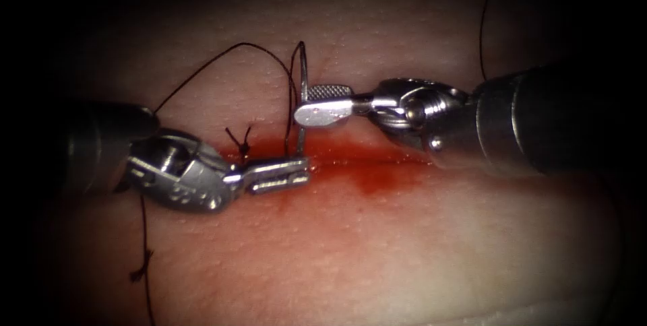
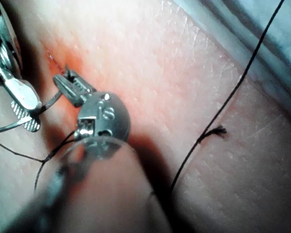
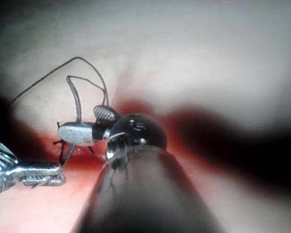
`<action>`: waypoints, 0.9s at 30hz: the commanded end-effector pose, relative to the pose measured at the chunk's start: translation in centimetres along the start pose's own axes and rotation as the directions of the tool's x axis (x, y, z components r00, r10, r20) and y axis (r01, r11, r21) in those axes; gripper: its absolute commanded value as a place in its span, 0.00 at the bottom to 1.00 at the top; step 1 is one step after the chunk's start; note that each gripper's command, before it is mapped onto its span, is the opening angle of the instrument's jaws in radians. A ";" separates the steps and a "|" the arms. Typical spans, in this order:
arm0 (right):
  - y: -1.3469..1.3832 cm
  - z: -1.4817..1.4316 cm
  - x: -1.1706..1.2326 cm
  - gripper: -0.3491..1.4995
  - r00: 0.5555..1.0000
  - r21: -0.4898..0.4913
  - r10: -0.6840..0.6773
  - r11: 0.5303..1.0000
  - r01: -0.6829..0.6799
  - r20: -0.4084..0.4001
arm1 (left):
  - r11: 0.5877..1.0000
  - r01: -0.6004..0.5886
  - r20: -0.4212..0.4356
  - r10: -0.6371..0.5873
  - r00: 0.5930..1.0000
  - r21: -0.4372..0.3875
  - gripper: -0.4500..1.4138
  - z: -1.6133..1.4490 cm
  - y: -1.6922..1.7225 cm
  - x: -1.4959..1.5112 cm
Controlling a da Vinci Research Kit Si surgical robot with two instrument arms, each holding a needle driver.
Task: Wound Closure
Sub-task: Pass the needle back to the right gripper from the left.
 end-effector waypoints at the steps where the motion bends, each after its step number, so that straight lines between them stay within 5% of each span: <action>1: 0.02 0.11 -0.01 0.85 1.000 0.006 -0.001 1.000 0.001 -0.003 | 1.000 -0.001 -0.003 0.001 1.000 0.001 0.00 0.08 0.03 -0.05; 10: 0.01 0.24 -0.02 0.83 1.000 0.008 0.006 1.000 -0.006 -0.007 | 1.000 -0.002 -0.004 0.002 1.000 0.000 0.00 0.07 0.04 -0.02; 14: 0.00 0.27 -0.03 0.74 1.000 0.014 0.005 1.000 -0.005 -0.004 | 1.000 -0.002 -0.007 0.002 1.000 0.000 0.00 0.06 0.04 0.00; 16: 0.00 0.27 -0.04 0.61 1.000 0.015 0.004 1.000 -0.004 -0.004 | 1.000 -0.002 -0.007 0.002 1.000 0.000 0.00 0.07 0.04 0.01; 21: 0.01 0.27 -0.05 0.57 1.000 0.016 0.003 1.000 -0.003 -0.003 | 1.000 -0.002 -0.007 0.002 1.000 0.000 0.00 0.07 0.04 0.01; 23: 0.01 0.27 -0.05 0.38 1.000 0.016 0.003 1.000 -0.003 -0.003 | 1.000 -0.002 -0.007 0.002 1.000 0.000 0.00 0.07 0.04 0.01; 24: 0.01 0.27 -0.04 0.05 1.000 0.016 0.004 1.000 -0.004 -0.003 | 1.000 -0.002 -0.010 0.002 1.000 -0.001 0.00 0.07 0.04 0.01; 27: 0.02 0.27 0.00 0.00 0.999 0.041 0.036 0.999 -0.034 -0.032 | 1.000 -0.003 -0.009 0.003 1.000 0.000 0.00 0.08 0.06 0.03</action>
